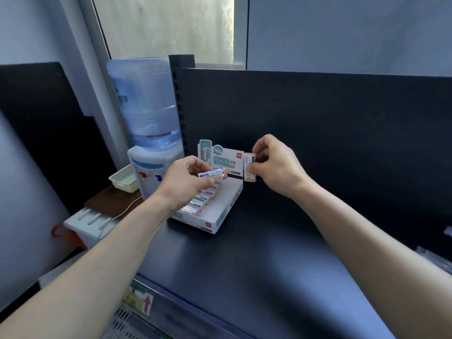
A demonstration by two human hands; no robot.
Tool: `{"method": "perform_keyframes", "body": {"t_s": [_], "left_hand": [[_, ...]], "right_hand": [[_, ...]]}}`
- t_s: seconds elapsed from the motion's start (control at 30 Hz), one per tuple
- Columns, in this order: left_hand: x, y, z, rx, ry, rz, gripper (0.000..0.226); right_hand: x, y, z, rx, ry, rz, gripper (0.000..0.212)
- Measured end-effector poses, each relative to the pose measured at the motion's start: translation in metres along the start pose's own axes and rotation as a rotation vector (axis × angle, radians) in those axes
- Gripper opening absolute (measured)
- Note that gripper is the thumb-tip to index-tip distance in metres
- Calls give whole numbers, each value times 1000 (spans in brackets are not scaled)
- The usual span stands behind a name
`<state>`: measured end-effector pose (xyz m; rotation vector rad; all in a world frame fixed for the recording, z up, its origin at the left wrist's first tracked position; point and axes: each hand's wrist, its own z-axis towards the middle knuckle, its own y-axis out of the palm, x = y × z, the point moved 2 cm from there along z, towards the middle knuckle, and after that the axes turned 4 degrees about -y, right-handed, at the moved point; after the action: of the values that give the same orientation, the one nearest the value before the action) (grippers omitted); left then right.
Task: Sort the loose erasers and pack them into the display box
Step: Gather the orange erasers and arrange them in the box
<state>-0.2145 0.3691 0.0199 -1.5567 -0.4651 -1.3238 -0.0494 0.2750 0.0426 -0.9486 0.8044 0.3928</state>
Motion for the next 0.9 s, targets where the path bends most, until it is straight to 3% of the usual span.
{"method": "perform_keyframes", "body": {"t_s": [0.4, 0.67, 0.9], "left_hand": [[-25, -28, 37, -111, 42, 85, 17], [-46, -43, 64, -218, 103, 208, 14], [-56, -41, 76, -297, 136, 228, 12]], "right_hand": [[-16, 50, 30, -91, 0, -173, 21], [-24, 79, 44, -256, -6, -595, 26], [-25, 90, 45, -347, 53, -881, 17]]}}
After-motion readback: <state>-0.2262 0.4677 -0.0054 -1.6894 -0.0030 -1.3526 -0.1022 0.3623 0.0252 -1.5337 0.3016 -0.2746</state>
